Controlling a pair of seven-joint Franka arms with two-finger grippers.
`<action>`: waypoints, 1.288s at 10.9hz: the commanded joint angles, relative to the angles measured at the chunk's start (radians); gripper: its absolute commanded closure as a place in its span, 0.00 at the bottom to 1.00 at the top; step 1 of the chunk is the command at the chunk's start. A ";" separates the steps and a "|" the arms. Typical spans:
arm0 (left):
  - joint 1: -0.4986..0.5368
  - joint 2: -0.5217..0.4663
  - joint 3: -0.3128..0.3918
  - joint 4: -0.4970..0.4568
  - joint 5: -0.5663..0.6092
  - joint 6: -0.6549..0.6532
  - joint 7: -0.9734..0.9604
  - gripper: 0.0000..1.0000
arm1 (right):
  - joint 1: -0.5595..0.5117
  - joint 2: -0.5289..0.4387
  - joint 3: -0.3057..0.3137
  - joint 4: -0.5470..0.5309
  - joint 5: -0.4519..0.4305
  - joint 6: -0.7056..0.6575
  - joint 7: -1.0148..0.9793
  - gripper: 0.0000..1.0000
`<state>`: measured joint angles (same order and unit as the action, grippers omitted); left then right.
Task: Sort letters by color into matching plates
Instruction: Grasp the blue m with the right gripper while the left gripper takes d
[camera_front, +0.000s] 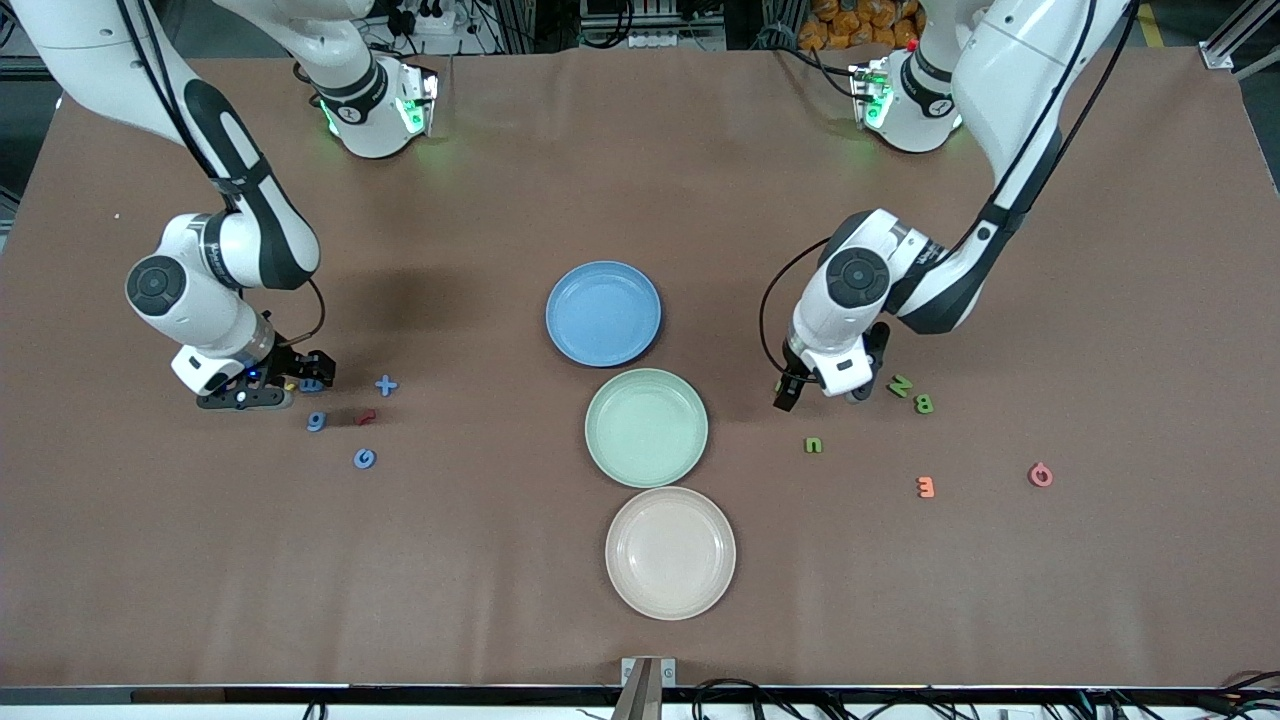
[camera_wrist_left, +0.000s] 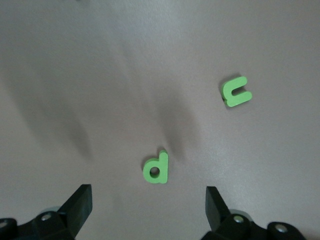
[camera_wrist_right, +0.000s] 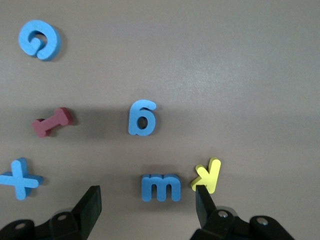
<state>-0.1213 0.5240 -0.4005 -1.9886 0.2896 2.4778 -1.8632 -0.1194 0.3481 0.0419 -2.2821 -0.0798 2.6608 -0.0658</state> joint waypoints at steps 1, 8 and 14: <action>0.012 0.048 0.011 0.063 0.039 0.001 -0.022 0.00 | -0.017 0.023 0.004 -0.031 -0.008 0.072 -0.012 0.16; -0.006 0.142 0.020 0.103 0.108 0.001 -0.021 0.00 | -0.017 0.048 0.004 -0.036 -0.008 0.094 -0.011 0.24; -0.028 0.149 0.020 0.099 0.120 0.001 -0.025 0.00 | -0.017 0.069 -0.002 -0.034 -0.008 0.116 -0.011 0.32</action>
<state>-0.1399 0.6633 -0.3826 -1.9037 0.3734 2.4789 -1.8677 -0.1249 0.4062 0.0365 -2.3112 -0.0798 2.7523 -0.0691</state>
